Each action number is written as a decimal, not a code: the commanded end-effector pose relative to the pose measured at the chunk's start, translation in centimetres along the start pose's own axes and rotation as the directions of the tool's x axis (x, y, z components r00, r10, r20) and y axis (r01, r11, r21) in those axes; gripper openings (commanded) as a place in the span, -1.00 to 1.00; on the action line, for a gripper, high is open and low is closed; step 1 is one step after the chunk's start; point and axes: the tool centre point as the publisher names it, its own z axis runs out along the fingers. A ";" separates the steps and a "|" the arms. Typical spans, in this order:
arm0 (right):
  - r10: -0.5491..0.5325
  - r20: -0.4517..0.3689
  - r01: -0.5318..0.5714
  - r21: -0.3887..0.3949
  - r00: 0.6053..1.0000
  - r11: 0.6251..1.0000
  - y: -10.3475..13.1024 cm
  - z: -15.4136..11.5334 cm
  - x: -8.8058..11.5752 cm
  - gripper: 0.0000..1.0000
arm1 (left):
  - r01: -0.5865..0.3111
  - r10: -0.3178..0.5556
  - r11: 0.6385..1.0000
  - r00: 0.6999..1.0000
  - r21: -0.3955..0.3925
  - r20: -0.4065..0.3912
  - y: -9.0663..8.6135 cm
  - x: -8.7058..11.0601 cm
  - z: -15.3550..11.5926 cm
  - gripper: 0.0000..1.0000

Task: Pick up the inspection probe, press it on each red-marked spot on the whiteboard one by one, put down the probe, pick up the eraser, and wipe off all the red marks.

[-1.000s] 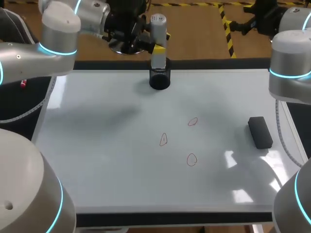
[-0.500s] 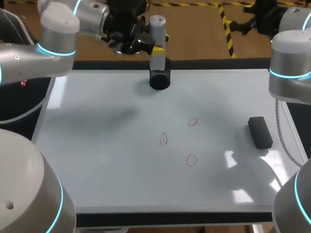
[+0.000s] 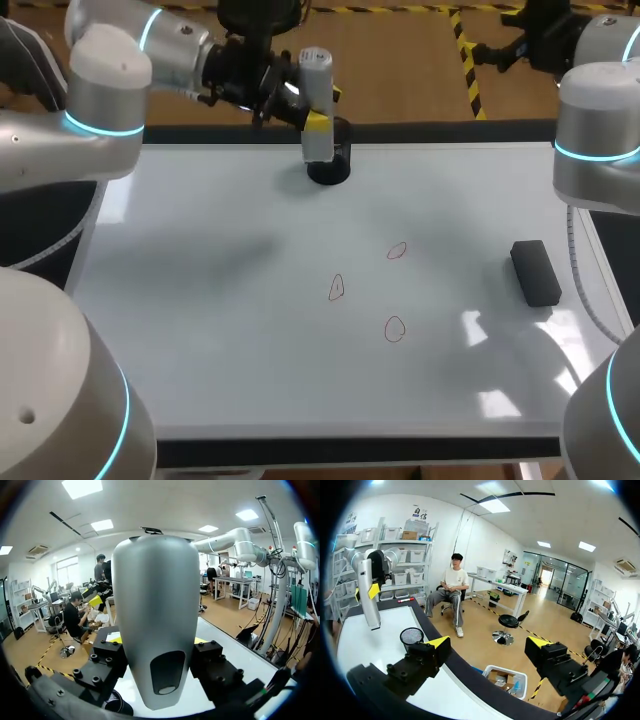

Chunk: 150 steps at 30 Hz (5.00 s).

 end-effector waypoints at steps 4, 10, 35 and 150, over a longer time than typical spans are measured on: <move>0.000 0.000 0.000 0.000 1.000 1.000 0.0 0.0 0.0 1.00 | 0.006 -0.006 1.000 0.999 0.006 0.047 0.5 2.4 0.1 -1.00; 0.000 0.000 0.000 0.000 1.000 1.000 0.0 0.0 0.0 1.00 | 0.005 -0.007 0.999 0.998 0.034 0.062 0.8 4.4 0.1 -1.00; 0.000 0.000 0.000 0.000 1.000 1.000 0.0 0.0 0.0 1.00 | 0.035 -0.037 0.998 0.998 0.043 0.049 1.9 11.4 3.2 -1.00; 0.000 0.000 0.000 0.000 1.000 1.000 0.0 0.0 0.0 1.00 | 0.083 -0.084 0.995 0.996 0.052 0.006 11.7 15.5 10.0 -1.00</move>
